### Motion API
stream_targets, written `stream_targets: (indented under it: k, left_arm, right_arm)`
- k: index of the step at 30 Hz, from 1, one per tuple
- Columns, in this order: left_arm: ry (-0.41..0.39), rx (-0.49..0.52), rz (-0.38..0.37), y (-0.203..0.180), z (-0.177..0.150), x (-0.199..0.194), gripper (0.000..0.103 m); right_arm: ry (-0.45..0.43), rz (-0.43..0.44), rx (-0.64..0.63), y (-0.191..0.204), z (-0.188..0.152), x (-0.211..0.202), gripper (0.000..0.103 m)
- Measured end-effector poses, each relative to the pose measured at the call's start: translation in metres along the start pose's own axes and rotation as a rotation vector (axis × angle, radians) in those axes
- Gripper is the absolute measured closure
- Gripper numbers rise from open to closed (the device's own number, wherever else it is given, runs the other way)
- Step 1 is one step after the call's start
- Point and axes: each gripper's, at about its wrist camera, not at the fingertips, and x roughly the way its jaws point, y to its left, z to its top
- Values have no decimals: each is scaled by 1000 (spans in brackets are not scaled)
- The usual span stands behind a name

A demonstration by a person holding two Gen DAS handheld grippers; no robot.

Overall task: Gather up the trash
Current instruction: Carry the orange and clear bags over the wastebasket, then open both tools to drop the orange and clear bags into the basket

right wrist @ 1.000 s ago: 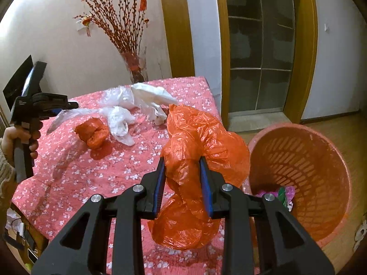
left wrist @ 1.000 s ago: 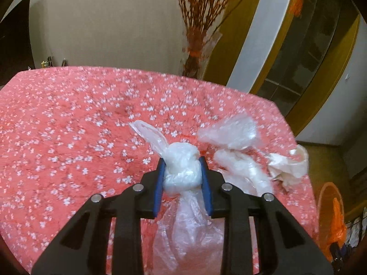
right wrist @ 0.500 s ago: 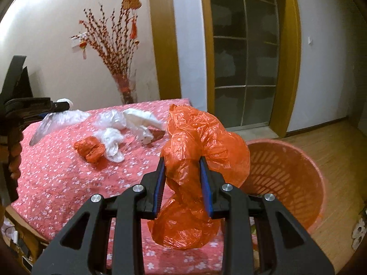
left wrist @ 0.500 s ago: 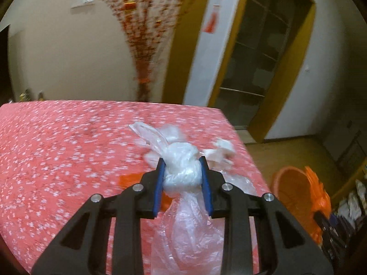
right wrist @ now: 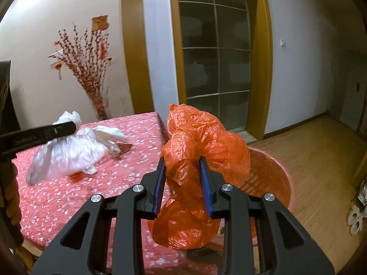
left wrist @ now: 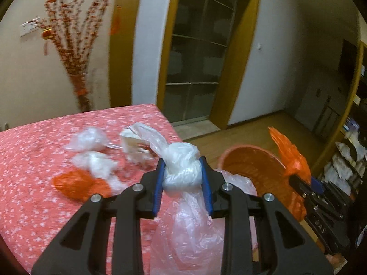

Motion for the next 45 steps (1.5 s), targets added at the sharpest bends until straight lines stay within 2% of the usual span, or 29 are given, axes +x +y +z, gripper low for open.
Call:
stream_targets:
  k: [11, 21, 32, 45]
  left_arm:
    - [29, 91, -95, -57, -10, 34, 73]
    - [81, 134, -157, -99, -21, 69, 73]
    - [116, 153, -203, -119, -26, 102, 73]
    - [148, 179, -221, -132, -28, 129, 72]
  right_arm:
    - [-3, -57, 70, -37, -2, 1, 74]
    - [22, -93, 132, -65, -7, 15, 74]
    - [48, -108, 178, -85, -10, 33, 74]
    - [50, -108, 221, -95, -7, 46, 74]
